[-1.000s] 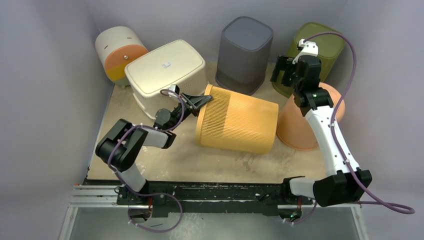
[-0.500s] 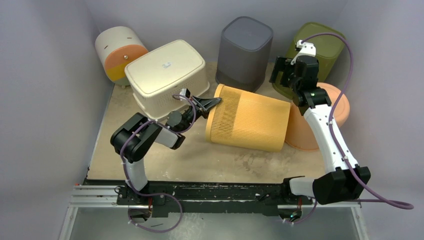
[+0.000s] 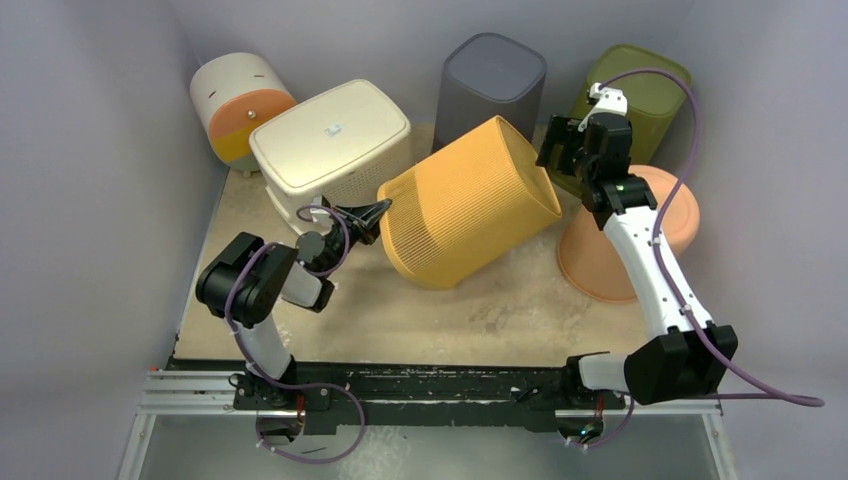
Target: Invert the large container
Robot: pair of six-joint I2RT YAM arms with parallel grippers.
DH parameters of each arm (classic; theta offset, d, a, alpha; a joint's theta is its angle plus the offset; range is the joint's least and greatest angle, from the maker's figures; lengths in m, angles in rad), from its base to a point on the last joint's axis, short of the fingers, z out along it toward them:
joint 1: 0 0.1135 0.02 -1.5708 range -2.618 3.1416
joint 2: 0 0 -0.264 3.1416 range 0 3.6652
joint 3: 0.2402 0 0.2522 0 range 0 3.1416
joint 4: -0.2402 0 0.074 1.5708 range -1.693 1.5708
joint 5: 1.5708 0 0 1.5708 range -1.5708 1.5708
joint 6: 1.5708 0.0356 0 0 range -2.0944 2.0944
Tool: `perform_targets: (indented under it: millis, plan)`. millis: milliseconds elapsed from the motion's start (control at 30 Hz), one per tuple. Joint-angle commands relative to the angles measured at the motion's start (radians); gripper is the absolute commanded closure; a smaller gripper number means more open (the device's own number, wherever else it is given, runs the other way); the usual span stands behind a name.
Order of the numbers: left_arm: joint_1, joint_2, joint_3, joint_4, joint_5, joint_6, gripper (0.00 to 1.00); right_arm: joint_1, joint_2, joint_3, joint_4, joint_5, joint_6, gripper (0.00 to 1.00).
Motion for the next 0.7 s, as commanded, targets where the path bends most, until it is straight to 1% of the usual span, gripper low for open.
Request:
perform_targets:
  millis: [0, 333, 667]
  plan:
    - [0.021, 0.07, -0.056, 0.185, 0.149, 0.096, 1.0, -0.003, -0.006, 0.001, 0.034, -0.006, 0.002, 0.0]
    - [0.125, 0.156, -0.14, 0.184, 0.289, 0.197, 1.0, -0.003, -0.008, -0.008, 0.026, -0.005, -0.005, 0.0]
    - [0.206, 0.222, -0.153, 0.184, 0.346, 0.239, 1.0, -0.003, -0.004, -0.004, 0.023, -0.005, -0.015, 0.0]
